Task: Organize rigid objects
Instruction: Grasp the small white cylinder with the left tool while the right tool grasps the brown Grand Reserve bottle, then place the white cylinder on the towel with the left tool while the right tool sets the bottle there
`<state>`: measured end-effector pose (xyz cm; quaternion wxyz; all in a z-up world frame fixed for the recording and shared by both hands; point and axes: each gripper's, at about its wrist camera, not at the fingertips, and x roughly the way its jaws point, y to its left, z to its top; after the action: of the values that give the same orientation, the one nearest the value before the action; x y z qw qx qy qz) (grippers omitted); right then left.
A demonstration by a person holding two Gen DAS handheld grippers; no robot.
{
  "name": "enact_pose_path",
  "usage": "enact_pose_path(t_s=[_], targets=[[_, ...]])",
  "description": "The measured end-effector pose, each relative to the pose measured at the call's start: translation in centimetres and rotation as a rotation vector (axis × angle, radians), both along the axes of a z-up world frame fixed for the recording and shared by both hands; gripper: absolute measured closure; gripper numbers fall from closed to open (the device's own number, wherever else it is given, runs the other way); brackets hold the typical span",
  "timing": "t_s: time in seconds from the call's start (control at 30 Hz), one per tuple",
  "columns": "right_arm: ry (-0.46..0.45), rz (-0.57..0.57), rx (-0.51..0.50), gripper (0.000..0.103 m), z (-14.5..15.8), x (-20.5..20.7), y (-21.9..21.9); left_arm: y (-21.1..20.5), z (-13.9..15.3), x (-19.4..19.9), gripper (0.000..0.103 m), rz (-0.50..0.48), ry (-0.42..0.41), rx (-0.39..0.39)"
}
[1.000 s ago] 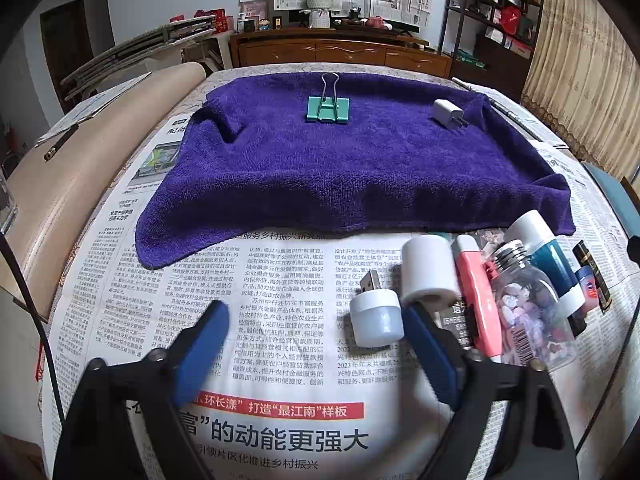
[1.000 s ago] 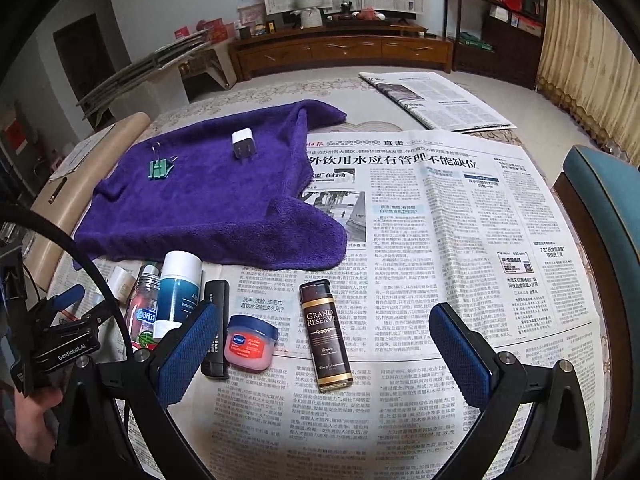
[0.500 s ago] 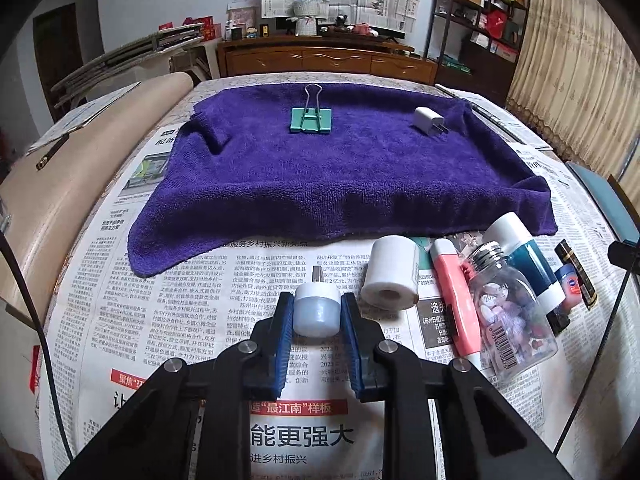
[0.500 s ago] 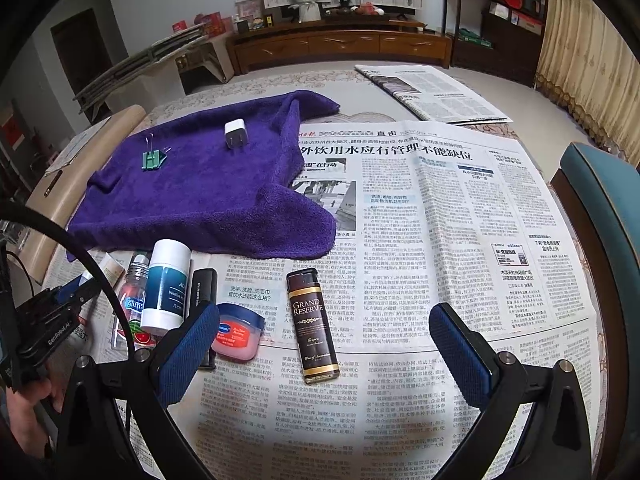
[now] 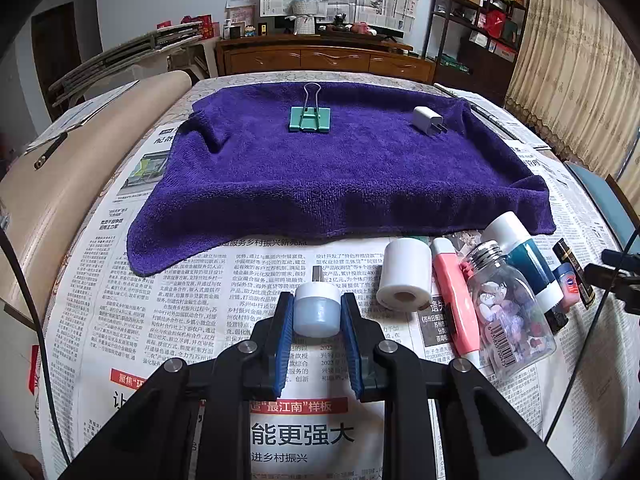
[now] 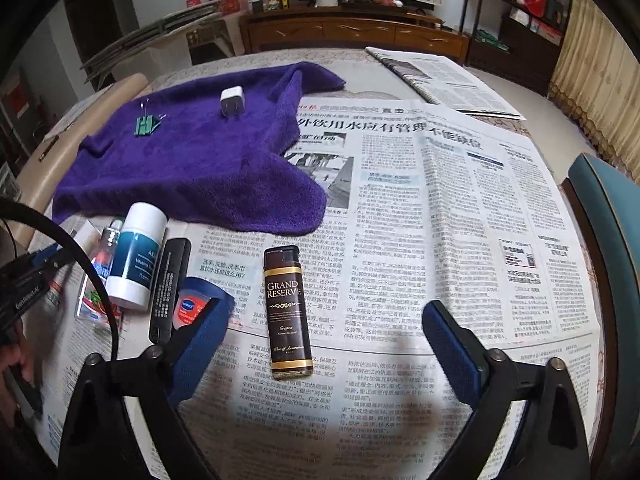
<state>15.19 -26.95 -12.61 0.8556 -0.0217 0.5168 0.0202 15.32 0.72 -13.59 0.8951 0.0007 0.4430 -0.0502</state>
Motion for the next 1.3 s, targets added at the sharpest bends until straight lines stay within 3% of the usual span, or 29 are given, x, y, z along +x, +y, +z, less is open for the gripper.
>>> enact_pose_path(t_s=[0.1, 0.23, 0.43, 0.5, 0.9, 1.3], targets=[[0.025, 0.046, -0.005, 0.035, -1.0, 0.2, 0.5, -0.1, 0.0, 0.0, 0.080, -0.006, 0.001, 0.012], [0.005, 0.110, -0.040, 0.043, -1.7, 0.0, 1.6, -0.1, 0.0, 0.1, 0.080, -0.006, 0.002, 0.011], [-0.024, 0.170, -0.021, 0.062, -1.6, -0.6, 2.2, -0.1, 0.0, 0.1, 0.080, -0.008, 0.004, 0.009], [-0.029, 0.161, -0.025, 0.080, -1.5, -0.5, 2.1, -0.1, -0.1, 0.1, 0.080, -0.008, 0.004, 0.006], [-0.042, 0.132, 0.035, 0.080, -0.3, -0.3, 1.6, 1.4, 0.4, -0.1, 0.080, 0.030, 0.003, -0.022], [-0.076, 0.112, 0.085, 0.080, 1.7, 0.3, 2.1, 1.4, 3.9, -0.3, 0.080, 0.024, -0.061, -0.019]])
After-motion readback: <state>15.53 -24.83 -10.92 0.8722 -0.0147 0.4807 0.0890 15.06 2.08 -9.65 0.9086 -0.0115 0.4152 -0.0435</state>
